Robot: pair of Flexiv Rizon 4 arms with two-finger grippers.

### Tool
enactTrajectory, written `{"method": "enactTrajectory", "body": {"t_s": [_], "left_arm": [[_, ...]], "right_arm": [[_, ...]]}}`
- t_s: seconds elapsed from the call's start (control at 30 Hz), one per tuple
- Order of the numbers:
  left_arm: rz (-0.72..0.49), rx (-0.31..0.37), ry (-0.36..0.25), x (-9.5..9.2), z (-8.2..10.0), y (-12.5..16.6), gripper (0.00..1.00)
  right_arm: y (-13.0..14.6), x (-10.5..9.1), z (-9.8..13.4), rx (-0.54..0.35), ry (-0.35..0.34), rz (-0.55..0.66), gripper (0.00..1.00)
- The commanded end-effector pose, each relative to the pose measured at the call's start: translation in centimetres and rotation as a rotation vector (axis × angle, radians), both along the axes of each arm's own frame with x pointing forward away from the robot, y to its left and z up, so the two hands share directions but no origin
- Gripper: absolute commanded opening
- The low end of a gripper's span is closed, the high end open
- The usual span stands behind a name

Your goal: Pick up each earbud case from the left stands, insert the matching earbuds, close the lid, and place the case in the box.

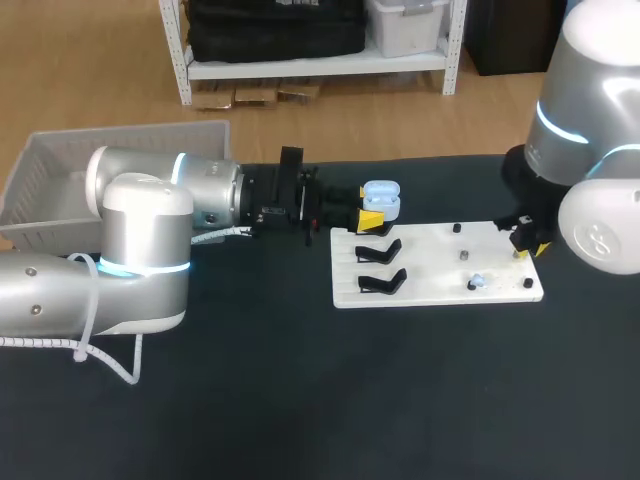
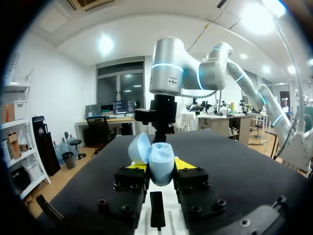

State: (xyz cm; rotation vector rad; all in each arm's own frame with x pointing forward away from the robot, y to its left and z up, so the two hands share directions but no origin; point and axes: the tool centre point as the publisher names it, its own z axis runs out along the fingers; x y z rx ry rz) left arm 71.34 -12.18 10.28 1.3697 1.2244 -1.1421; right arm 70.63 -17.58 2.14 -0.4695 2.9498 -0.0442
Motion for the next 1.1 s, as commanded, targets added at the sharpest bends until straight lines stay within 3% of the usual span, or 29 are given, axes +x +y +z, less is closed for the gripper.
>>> {"method": "enactTrajectory", "body": {"t_s": [0.03,0.27,0.5,0.67,0.8,1.0,1.1], "left_arm": [[0.007,-0.003,-0.004,-0.2,-0.1,0.0,0.00],[0.007,-0.003,-0.004,-0.2,-0.1,0.0,0.00],[0.007,-0.003,-0.004,-0.2,-0.1,0.0,0.00],[0.007,-0.003,-0.004,-0.2,-0.1,0.0,0.00],[0.007,-0.003,-0.004,-0.2,-0.1,0.0,0.00],[0.007,-0.003,-0.004,-0.2,-0.1,0.0,0.00],[0.007,-0.003,-0.004,-0.2,-0.1,0.0,0.00]], "right_arm": [[0.0,-0.7,0.7,-0.008,-0.006,-0.001,0.00],[0.2,-1.5,3.3,-0.032,-0.004,-0.001,0.00],[1.9,-2.4,8.7,-0.066,-0.044,-0.010,0.00],[5.6,-3.8,13.6,-0.072,-0.060,-0.010,0.00],[8.9,-4.7,16.1,-0.101,-0.061,-0.001,0.00],[13.4,-5.1,18.3,-0.041,-0.125,-0.003,0.00],[15.3,-4.9,17.8,-0.033,-0.126,0.015,0.00]]}}
